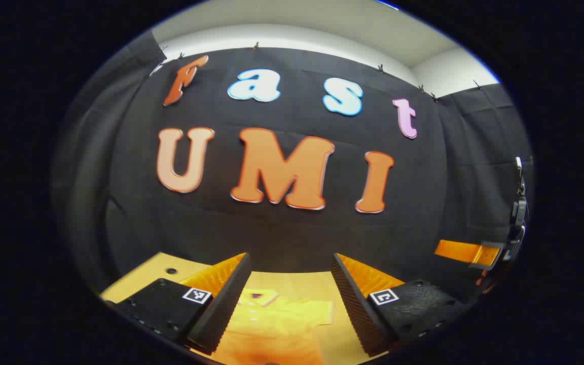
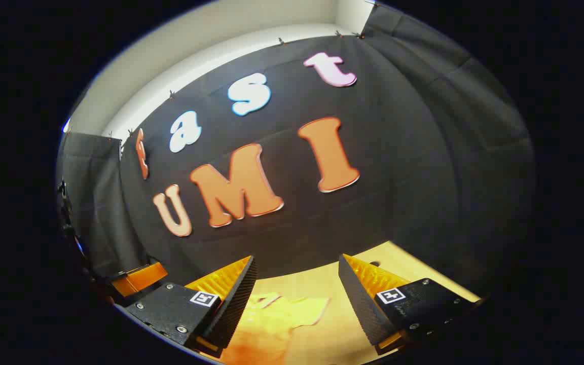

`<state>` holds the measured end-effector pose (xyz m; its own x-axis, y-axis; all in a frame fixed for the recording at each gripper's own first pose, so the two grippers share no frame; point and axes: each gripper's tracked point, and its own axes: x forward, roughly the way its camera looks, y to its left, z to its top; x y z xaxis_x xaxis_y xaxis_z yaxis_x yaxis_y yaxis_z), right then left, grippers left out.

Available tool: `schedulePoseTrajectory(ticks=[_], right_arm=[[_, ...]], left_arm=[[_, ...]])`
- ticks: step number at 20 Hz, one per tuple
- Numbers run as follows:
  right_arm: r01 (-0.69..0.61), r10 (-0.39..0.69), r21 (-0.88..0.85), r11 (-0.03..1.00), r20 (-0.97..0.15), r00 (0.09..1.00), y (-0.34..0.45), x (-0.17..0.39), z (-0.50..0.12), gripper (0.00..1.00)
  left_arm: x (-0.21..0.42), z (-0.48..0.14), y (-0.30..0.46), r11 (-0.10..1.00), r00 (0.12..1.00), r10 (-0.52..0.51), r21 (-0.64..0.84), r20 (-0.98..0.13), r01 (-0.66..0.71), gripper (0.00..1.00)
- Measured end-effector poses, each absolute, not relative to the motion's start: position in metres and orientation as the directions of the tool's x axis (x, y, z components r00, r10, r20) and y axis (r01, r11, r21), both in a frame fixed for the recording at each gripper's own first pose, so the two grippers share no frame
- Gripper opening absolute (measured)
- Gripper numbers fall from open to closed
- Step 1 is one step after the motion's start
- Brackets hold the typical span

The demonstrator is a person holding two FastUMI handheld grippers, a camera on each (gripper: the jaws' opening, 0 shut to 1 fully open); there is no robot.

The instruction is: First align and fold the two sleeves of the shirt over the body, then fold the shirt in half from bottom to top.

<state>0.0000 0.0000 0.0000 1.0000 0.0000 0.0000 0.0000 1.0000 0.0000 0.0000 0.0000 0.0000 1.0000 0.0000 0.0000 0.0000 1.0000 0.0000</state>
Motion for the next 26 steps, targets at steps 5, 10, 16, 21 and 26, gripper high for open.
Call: schedulePoseTrajectory(ticks=[5, 10, 16, 21, 26], right_arm=[[0.012, -0.007, -0.072, 0.997, 0.067, 0.998, 0.090, -0.016, 0.020, 0.97], [0.001, -0.002, -0.228, 0.974, -0.006, 1.000, 0.119, 0.007, 0.000, 0.98], [-0.068, 0.046, -0.309, 0.949, -0.080, 0.996, 0.107, 0.059, -0.001, 0.98], [-0.039, 0.007, -0.245, 0.969, -0.132, 0.991, 0.064, 0.105, 0.000, 0.98], [0.021, -0.067, -0.267, 0.964, -0.163, 0.984, 0.042, 0.127, -0.009, 0.98]], left_arm=[[-0.033, 0.043, 0.138, 0.995, 0.996, 0.091, -0.032, -0.003, -0.091, 0.98], [-0.024, 0.049, 0.190, 0.984, 0.985, 0.174, 0.027, -0.018, -0.174, 0.98], [0.015, 0.046, 0.200, 0.963, 0.964, 0.264, 0.071, -0.024, -0.261, 0.97], [0.044, 0.026, 0.186, 0.954, 0.953, 0.298, 0.050, -0.060, -0.295, 0.98], [0.075, 0.014, 0.186, 0.956, 0.953, 0.291, 0.065, -0.079, -0.286, 0.98]])
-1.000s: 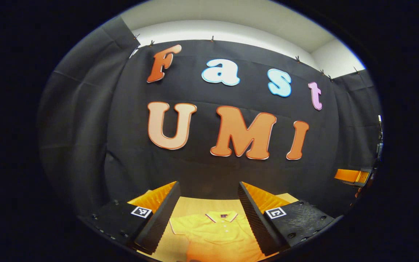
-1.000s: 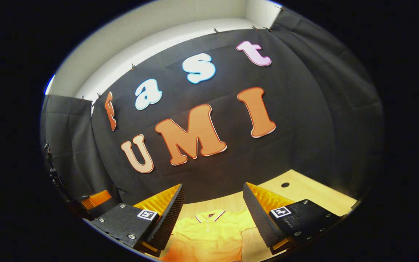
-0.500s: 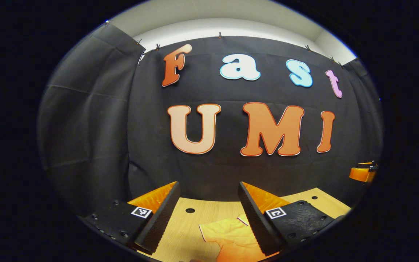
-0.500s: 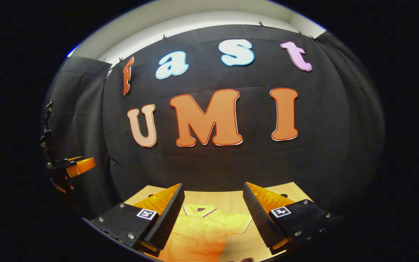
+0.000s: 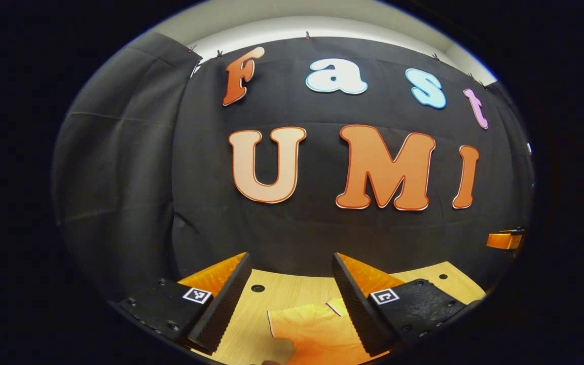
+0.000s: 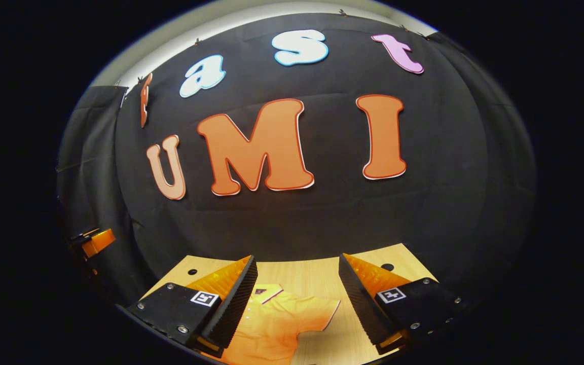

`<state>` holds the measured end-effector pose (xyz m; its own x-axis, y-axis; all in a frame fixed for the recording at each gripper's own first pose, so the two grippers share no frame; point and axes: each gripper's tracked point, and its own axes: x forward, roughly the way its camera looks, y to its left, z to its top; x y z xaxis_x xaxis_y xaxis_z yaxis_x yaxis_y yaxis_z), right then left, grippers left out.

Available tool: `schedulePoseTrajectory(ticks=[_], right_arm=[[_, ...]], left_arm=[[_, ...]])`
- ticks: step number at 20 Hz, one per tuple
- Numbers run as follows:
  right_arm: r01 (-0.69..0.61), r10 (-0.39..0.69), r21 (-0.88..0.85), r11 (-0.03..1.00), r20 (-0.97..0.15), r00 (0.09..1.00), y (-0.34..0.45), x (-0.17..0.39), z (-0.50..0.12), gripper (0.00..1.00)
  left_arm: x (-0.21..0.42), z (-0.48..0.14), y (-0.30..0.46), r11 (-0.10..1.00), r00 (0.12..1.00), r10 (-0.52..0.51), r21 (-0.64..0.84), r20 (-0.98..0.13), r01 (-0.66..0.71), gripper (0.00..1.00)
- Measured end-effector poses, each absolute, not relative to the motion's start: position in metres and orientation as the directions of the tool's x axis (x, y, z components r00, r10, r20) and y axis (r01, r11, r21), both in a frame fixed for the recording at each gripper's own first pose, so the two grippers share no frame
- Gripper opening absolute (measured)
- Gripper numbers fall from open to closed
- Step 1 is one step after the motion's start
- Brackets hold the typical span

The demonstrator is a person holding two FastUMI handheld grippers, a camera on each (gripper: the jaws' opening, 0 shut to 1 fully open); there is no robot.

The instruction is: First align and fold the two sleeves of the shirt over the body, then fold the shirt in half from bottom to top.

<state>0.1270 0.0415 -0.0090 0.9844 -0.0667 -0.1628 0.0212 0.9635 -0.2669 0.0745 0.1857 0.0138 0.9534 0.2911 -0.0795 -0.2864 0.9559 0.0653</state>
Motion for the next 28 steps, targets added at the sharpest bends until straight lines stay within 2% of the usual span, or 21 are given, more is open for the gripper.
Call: schedulePoseTrajectory(ticks=[2, 3, 6, 8, 14, 18, 21, 28], right_arm=[[0.050, -0.100, -0.294, 0.954, -0.158, 0.982, 0.037, 0.132, -0.012, 1.00], [0.064, -0.120, -0.310, 0.948, -0.163, 0.979, 0.034, 0.135, -0.014, 0.97], [0.089, -0.161, -0.335, 0.938, -0.193, 0.968, 0.033, 0.145, -0.022, 0.98], [0.139, -0.229, -0.370, 0.919, -0.211, 0.950, 0.019, 0.153, -0.025, 0.98], [0.205, -0.344, -0.368, 0.907, -0.367, 0.864, -0.017, 0.192, -0.056, 0.98], [0.228, -0.385, -0.340, 0.912, -0.526, 0.758, -0.042, 0.216, -0.098, 0.98], [0.260, -0.418, -0.333, 0.906, -0.625, 0.659, -0.065, 0.233, -0.136, 0.98], [0.299, -0.445, -0.341, 0.891, -0.784, 0.433, -0.101, 0.244, -0.232, 0.99]], left_arm=[[0.089, 0.009, 0.184, 0.964, 0.961, 0.261, 0.075, -0.089, -0.255, 0.98], [0.095, 0.005, 0.184, 0.967, 0.964, 0.248, 0.082, -0.097, -0.241, 0.98], [0.103, 0.002, 0.187, 0.972, 0.968, 0.226, 0.089, -0.107, -0.217, 0.98], [0.106, 0.000, 0.190, 0.974, 0.970, 0.217, 0.088, -0.109, -0.208, 0.98], [0.105, -0.018, 0.217, 0.975, 0.965, 0.222, 0.062, -0.140, -0.215, 0.98], [0.097, -0.031, 0.245, 0.964, 0.949, 0.266, 0.057, -0.167, -0.260, 0.98], [0.090, -0.037, 0.269, 0.944, 0.929, 0.324, 0.122, -0.178, -0.306, 0.98], [0.083, -0.058, 0.300, 0.927, 0.901, 0.374, 0.127, -0.220, -0.354, 0.98]])
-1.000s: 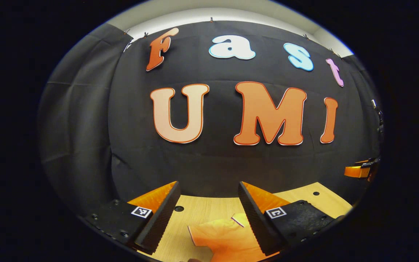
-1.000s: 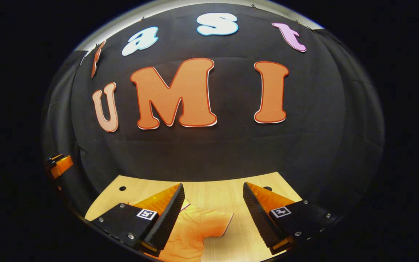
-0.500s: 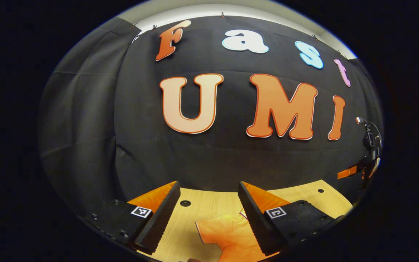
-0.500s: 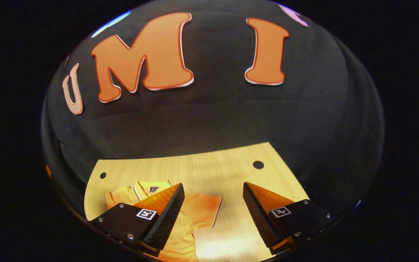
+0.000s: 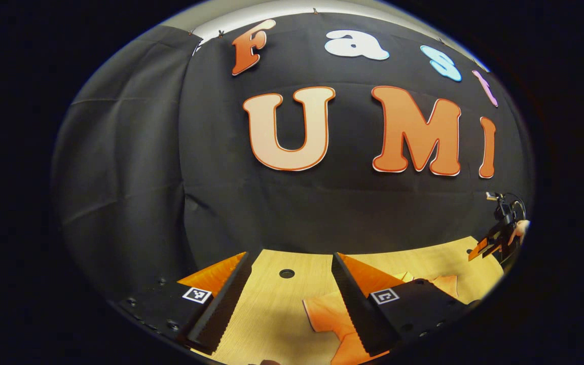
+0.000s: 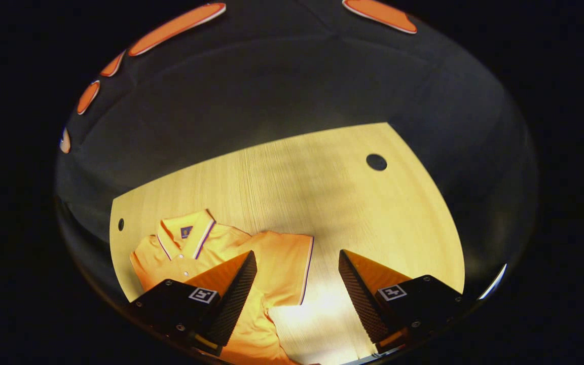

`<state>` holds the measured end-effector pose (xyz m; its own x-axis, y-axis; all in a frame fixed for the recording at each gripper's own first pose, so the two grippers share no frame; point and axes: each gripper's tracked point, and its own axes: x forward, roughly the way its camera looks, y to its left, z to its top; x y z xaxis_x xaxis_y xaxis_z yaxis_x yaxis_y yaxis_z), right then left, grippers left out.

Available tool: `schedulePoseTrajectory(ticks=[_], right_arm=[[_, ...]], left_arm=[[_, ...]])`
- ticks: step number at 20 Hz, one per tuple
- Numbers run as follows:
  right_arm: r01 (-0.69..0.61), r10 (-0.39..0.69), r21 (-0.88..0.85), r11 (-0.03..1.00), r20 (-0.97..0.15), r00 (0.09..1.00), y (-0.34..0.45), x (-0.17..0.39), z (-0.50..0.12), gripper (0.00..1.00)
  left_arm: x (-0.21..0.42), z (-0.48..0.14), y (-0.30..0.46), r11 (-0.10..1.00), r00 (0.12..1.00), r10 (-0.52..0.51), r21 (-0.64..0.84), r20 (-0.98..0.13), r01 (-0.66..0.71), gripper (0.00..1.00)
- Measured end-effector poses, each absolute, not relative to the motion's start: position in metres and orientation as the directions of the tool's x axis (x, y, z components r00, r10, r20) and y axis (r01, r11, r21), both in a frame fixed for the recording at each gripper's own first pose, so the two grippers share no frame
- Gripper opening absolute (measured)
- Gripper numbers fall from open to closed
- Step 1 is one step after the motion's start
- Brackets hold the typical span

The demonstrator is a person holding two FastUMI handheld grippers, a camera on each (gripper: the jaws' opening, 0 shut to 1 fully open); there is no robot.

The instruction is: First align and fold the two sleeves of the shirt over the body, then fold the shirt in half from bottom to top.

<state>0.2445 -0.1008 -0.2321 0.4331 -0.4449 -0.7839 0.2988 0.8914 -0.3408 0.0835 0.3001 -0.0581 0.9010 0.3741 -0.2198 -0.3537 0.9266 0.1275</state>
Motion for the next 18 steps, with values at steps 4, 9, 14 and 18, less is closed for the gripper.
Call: schedulePoseTrajectory(ticks=[4, 9, 14, 18], right_arm=[[0.314, -0.458, -0.364, 0.877, -0.831, 0.316, -0.119, 0.235, -0.279, 0.99], [0.316, -0.494, -0.415, 0.853, -0.837, 0.236, -0.141, 0.225, -0.310, 0.99], [0.309, -0.490, -0.421, 0.853, -0.850, 0.194, -0.146, 0.222, -0.325, 0.99], [0.292, -0.491, -0.433, 0.853, -0.855, 0.166, -0.146, 0.217, -0.337, 0.97]], left_arm=[[0.084, -0.077, 0.309, 0.925, 0.887, 0.379, 0.109, -0.264, -0.363, 0.98], [0.086, -0.094, 0.312, 0.925, 0.873, 0.378, 0.101, -0.309, -0.365, 0.98], [0.089, -0.105, 0.311, 0.926, 0.865, 0.376, 0.107, -0.333, -0.362, 0.98], [0.090, -0.112, 0.312, 0.925, 0.856, 0.378, 0.113, -0.353, -0.362, 0.98]])
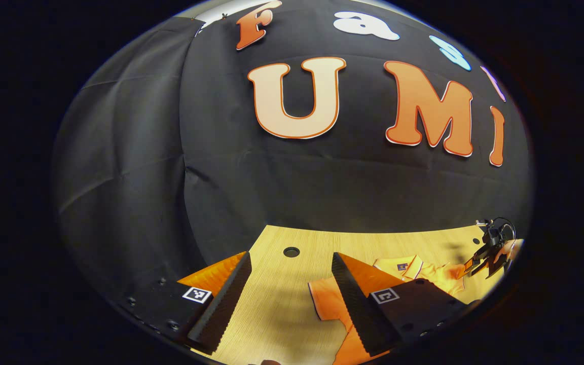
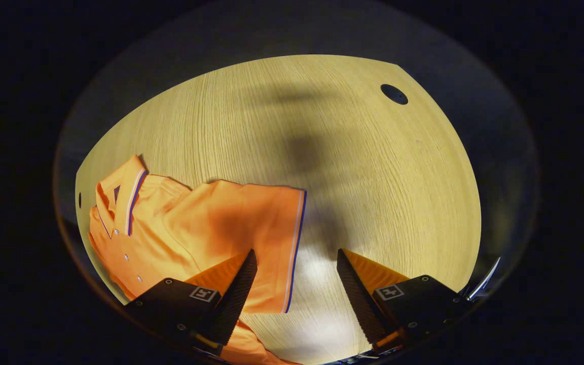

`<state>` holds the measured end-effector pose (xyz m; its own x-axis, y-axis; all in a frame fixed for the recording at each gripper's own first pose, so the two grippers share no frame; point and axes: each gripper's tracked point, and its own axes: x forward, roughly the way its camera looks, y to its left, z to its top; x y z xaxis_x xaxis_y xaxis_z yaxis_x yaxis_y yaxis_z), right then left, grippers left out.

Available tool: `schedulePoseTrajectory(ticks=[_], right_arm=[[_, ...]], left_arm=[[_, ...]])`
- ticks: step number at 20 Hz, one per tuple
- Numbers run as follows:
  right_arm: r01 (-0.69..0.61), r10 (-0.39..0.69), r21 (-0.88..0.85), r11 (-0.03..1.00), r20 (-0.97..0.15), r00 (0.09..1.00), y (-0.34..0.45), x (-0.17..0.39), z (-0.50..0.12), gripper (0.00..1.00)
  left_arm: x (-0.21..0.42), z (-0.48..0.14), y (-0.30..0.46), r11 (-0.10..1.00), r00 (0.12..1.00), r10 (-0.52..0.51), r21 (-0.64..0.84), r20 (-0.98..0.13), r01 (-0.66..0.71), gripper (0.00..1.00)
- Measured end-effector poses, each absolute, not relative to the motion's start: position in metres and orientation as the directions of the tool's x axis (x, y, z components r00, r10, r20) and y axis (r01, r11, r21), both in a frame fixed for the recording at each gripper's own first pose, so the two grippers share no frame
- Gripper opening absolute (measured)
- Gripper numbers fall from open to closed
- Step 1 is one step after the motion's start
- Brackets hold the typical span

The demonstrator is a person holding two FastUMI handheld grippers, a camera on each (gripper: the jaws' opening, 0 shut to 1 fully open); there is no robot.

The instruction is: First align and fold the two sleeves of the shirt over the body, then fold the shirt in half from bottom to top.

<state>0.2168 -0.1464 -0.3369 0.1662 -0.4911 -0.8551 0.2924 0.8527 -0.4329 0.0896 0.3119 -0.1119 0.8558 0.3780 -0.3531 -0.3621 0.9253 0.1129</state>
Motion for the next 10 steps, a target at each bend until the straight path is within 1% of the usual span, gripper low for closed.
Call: schedulePoseTrajectory(ticks=[2, 3, 6, 7, 10], right_arm=[[0.307, -0.475, -0.413, 0.857, -0.864, 0.164, -0.1450, 0.2162, -0.3415, 0.93], [0.315, -0.470, -0.406, 0.858, -0.868, 0.162, -0.1440, 0.2162, -0.3396, 0.87], [0.325, -0.448, -0.379, 0.866, -0.878, 0.168, -0.1410, 0.2159, -0.3425, 0.81], [0.326, -0.449, -0.379, 0.866, -0.877, 0.174, -0.1397, 0.2168, -0.3421, 0.75], [0.315, -0.448, -0.378, 0.871, -0.874, 0.189, -0.1376, 0.2184, -0.3454, 0.64]], left_arm=[[0.0916, -0.1146, 0.3114, 0.927, 0.853, 0.371, 0.102, -0.367, -0.360, 0.98], [0.0900, -0.1160, 0.3107, 0.928, 0.851, 0.369, 0.099, -0.374, -0.360, 0.98], [0.0909, -0.1172, 0.3104, 0.928, 0.851, 0.367, 0.089, -0.377, -0.361, 0.98], [0.0903, -0.1186, 0.3101, 0.928, 0.850, 0.367, 0.087, -0.378, -0.361, 0.98], [0.0889, -0.1210, 0.3087, 0.930, 0.848, 0.361, 0.075, -0.389, -0.361, 0.98]])
